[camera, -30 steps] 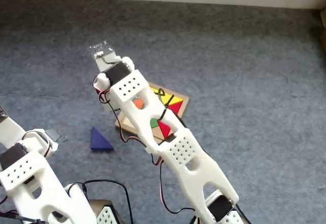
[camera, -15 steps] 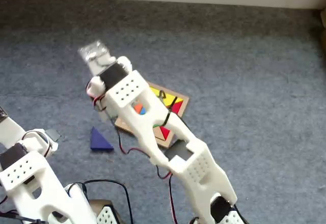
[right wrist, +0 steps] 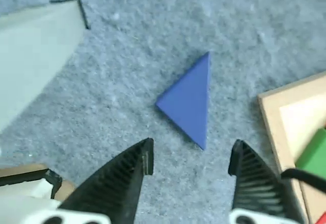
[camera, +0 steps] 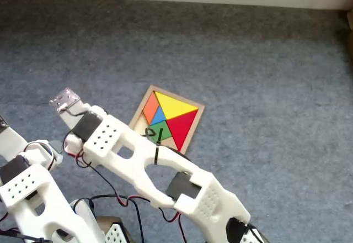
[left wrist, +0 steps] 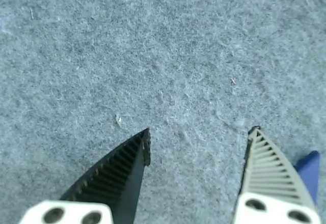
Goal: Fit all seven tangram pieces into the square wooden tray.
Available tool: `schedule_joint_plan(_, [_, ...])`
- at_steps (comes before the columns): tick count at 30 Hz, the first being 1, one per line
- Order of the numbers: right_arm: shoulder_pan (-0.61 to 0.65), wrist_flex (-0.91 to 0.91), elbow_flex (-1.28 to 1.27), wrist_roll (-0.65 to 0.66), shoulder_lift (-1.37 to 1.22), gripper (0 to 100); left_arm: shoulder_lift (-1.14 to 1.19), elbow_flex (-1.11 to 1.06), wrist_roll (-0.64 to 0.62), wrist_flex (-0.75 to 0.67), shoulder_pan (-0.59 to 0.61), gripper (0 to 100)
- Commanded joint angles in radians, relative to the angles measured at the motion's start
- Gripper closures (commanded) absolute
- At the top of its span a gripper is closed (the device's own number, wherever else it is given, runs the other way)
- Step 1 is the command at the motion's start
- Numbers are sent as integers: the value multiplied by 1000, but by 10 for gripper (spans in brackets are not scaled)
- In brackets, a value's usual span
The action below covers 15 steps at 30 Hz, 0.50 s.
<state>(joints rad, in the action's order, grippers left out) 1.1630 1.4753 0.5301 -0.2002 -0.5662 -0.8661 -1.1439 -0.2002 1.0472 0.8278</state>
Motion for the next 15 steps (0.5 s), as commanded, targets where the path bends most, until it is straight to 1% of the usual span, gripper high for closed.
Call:
schedule_joint_plan(1, [22,-22,16,-11,-35,743,-19,24,-6,-15,8,702])
schedule_joint_plan(5, [18,-2,114,-11,-131,743,-19,22,-6,-25,12,702])
schedule_joint_plan(9, [16,67,229,-9,-208,743,-13,22,-6,-32,12,702])
schedule_joint_plan(15, [2,79,354,-11,-326,743,-13,22,-8,-34,13,702])
